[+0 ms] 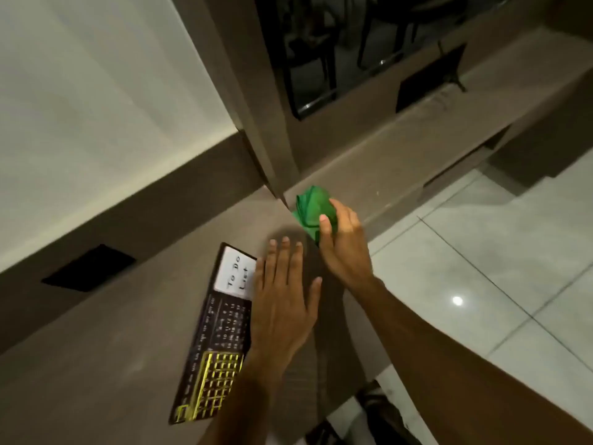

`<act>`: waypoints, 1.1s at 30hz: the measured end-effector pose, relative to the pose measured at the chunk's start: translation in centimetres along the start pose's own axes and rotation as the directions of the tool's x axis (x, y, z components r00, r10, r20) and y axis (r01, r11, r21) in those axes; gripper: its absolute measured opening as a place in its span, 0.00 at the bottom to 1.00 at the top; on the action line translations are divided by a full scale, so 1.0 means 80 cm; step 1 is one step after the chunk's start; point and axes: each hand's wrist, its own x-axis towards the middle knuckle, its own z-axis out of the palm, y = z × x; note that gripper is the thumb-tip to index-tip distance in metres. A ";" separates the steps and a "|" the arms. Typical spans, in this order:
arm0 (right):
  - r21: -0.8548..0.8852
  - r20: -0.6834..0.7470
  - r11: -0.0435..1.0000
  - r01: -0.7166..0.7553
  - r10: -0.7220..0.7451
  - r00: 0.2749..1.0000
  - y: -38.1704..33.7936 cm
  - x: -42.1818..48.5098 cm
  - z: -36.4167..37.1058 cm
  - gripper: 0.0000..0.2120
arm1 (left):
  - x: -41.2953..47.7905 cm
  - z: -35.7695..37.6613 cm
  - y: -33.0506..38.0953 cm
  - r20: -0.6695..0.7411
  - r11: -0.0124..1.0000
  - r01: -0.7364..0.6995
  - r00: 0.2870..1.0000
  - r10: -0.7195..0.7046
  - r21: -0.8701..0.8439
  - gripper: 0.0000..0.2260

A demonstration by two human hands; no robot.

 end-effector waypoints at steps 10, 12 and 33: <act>-0.372 0.134 0.910 -0.182 0.247 0.960 0.083 0.075 0.091 0.23 | -0.018 0.125 -0.039 0.187 0.999 -0.004 0.982 -0.004 0.042 0.32; -0.410 0.094 0.885 -0.219 0.280 0.955 0.088 0.088 0.102 0.21 | -0.018 0.128 -0.040 0.171 0.998 -0.011 0.985 0.000 0.064 0.33; 0.465 0.117 0.882 -0.073 0.021 0.993 -0.021 -0.008 -0.017 0.19 | -0.033 -0.009 -0.043 0.097 0.998 0.022 0.995 -0.016 -0.062 0.35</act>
